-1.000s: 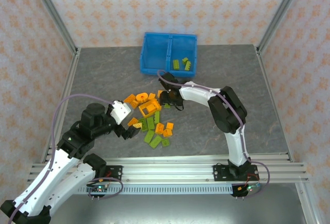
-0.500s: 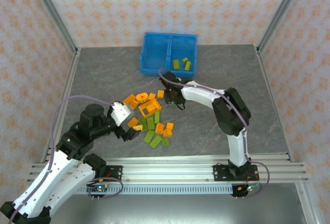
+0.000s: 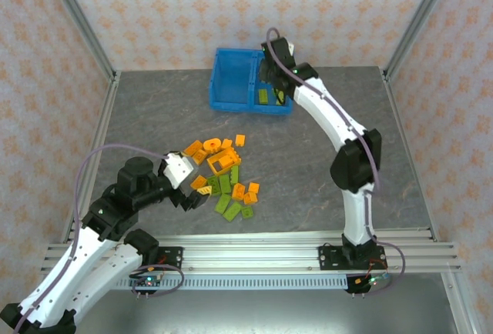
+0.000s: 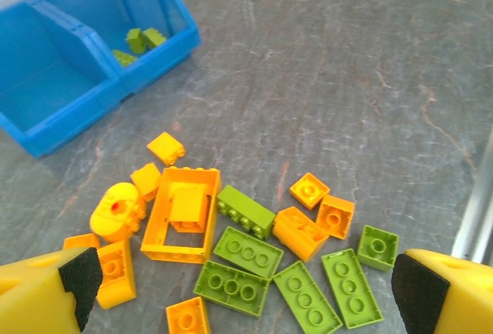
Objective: Sort the legos into containers by color
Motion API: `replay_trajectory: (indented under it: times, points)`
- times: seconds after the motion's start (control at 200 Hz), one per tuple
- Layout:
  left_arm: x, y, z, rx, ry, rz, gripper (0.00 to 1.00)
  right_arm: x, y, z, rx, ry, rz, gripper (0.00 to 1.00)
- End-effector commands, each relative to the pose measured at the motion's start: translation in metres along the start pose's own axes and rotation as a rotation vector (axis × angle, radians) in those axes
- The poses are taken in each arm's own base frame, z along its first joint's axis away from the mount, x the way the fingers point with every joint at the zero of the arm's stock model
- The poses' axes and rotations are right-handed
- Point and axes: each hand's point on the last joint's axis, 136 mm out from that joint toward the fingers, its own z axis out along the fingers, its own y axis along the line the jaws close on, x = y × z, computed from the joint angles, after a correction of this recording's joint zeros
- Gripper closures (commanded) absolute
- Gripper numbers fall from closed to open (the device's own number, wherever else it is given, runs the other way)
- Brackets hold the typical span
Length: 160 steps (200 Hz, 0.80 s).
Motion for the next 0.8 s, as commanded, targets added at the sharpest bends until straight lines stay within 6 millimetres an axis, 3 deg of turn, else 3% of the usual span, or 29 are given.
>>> replay_trajectory:
  times: [0.0,0.225,0.39,0.52,0.696,0.796]
  points:
    - [0.001,0.012,-0.005,-0.082,-0.003,-0.020,0.00,0.024,-0.028,0.051,0.129,0.103,-0.064,0.73]
    - [0.001,0.017,-0.007,-0.118,-0.018,-0.014,0.00,0.000,-0.025,0.100,0.099,0.009,-0.083,0.69]
    - [0.001,0.016,-0.005,-0.110,-0.018,-0.015,0.00,-0.010,-0.014,0.104,0.045,-0.030,-0.108,0.60]
    - [0.003,0.014,-0.003,-0.094,-0.013,-0.007,0.00,-0.022,-0.014,0.085,0.059,-0.045,-0.123,0.40]
    - [0.006,0.016,0.001,-0.104,-0.002,-0.023,0.00,-0.045,-0.015,0.036,0.062,-0.061,-0.117,0.39]
    - [0.008,0.029,0.004,-0.165,0.008,-0.099,0.00,-0.043,-0.017,-0.003,0.036,-0.013,-0.102,0.39]
